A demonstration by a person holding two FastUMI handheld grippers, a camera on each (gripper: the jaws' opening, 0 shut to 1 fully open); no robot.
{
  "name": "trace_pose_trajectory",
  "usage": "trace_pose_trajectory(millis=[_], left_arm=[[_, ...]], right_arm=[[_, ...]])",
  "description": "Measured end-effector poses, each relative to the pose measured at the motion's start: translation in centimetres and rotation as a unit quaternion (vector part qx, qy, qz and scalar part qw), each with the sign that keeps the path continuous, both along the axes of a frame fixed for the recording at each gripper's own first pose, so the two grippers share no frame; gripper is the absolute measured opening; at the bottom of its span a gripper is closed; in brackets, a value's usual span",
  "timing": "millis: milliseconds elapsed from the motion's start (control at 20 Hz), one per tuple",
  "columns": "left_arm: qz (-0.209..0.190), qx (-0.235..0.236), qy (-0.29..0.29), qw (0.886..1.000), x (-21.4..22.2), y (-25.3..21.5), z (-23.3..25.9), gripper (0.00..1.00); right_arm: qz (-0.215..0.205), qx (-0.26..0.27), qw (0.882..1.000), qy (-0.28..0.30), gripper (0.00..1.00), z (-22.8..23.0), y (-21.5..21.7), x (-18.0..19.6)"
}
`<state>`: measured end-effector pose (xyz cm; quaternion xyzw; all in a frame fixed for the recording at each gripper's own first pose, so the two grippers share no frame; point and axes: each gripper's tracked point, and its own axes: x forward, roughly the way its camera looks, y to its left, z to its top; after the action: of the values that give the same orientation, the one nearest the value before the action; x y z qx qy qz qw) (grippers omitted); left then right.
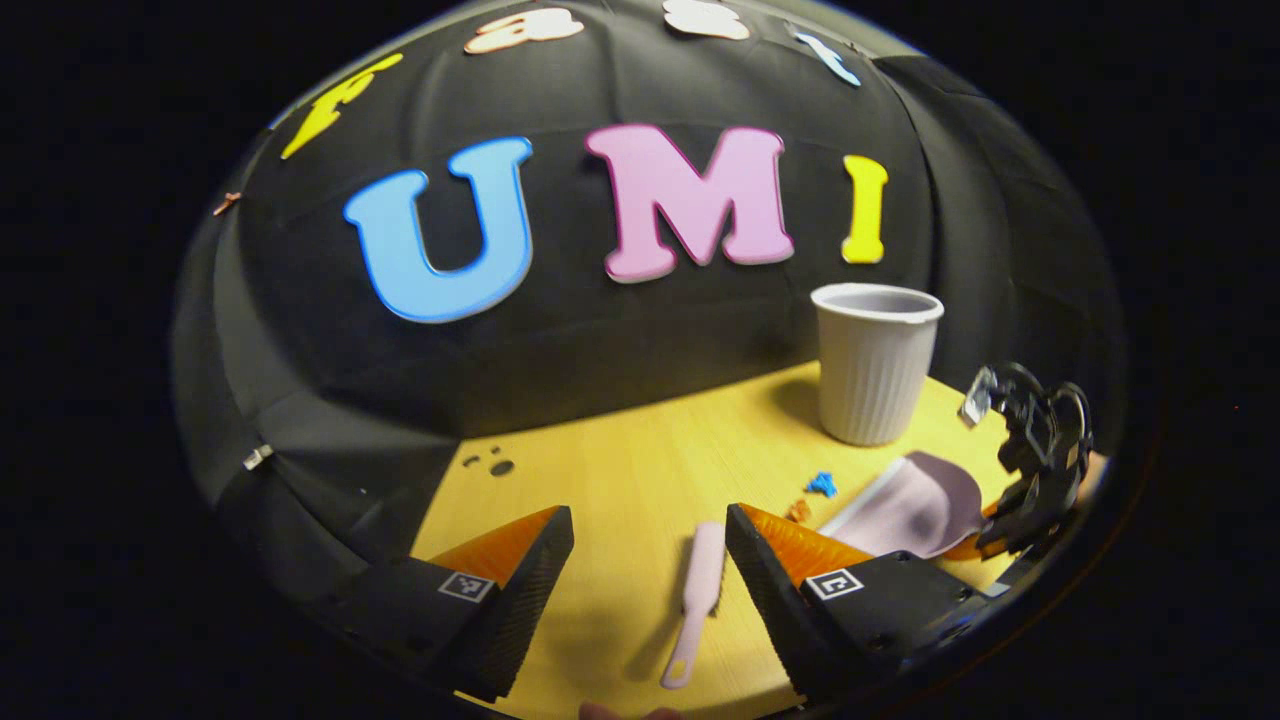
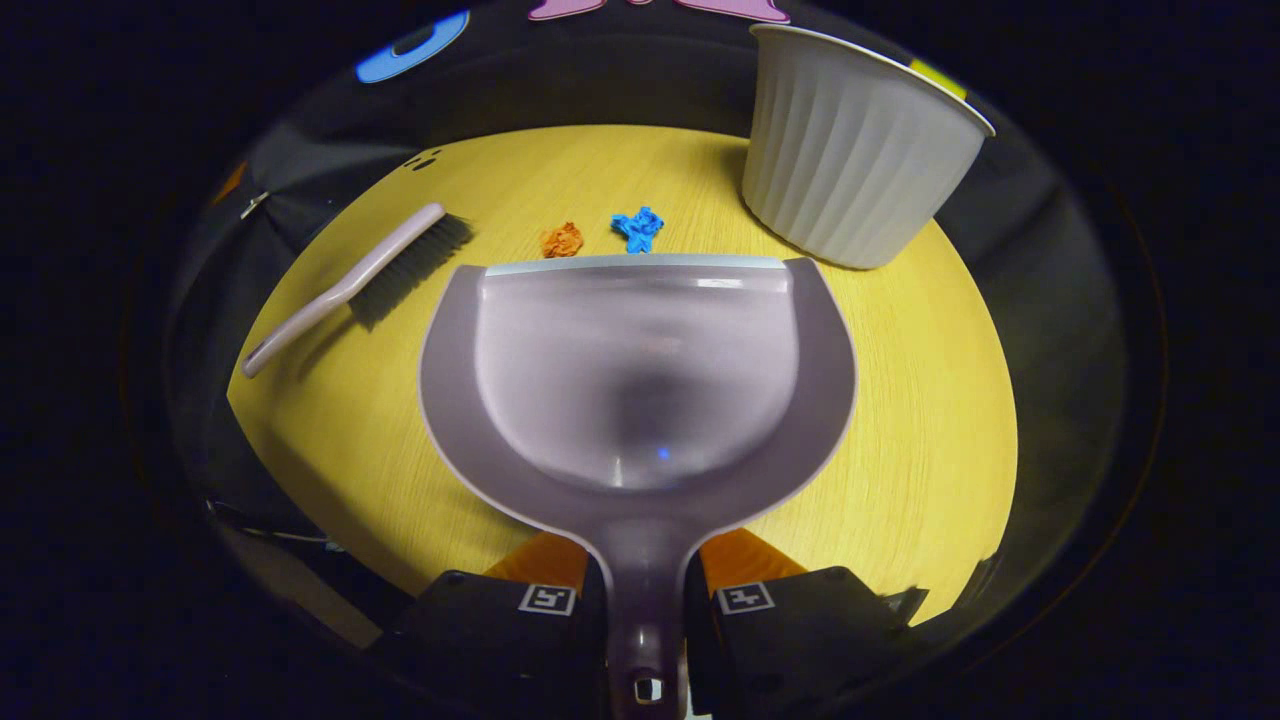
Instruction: Pick up the small broom and dustpan from the desktop, sweep the trash into the dustpan with the broom, and then empty the trash into the garbage bin.
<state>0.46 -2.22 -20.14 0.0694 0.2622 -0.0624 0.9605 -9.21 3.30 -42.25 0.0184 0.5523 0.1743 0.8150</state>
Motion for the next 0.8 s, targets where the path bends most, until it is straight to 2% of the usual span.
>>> trace_pose_trajectory(millis=[100,150,200,250,400,700,750,800], left_arm=[[-0.026,-0.004,0.062,0.998,-0.8,-0.8,-3.5,0.95],[-0.032,-0.005,0.086,0.996,-0.9,-1.0,-5.1,0.94],[-0.034,-0.004,0.108,0.994,-1.4,-1.0,-6.6,0.93],[-0.035,-0.004,0.127,0.991,-1.8,-1.2,-7.9,0.93],[-0.038,0.005,0.169,0.985,-2.0,-1.0,-11.3,0.91],[-0.008,-0.008,0.246,0.969,-1.1,-0.9,-16.8,0.88],[-0.003,-0.009,0.250,0.968,-0.9,-0.9,-17.2,0.87],[-0.001,-0.010,0.254,0.967,-0.8,-0.9,-17.8,0.84]], right_arm=[[0.008,-0.003,1.000,0.002,0.36,1.1,-0.5,-0.9],[0.007,-0.003,1.000,0.005,0.31,1.5,-0.7,-1.3],[0.004,-0.001,1.000,0.006,0.41,1.8,-0.8,-1.5],[0.001,0.000,1.000,0.006,0.36,2.2,-1.0,-1.7],[-0.003,0.000,1.000,0.005,0.36,3.0,-1.5,-2.4],[0.002,-0.005,1.000,0.012,0.36,3.8,-2.2,-4.1],[0.003,-0.002,1.000,0.014,0.41,3.9,-2.2,-4.4],[0.004,0.000,1.000,0.015,0.41,4.0,-2.1,-4.6]])
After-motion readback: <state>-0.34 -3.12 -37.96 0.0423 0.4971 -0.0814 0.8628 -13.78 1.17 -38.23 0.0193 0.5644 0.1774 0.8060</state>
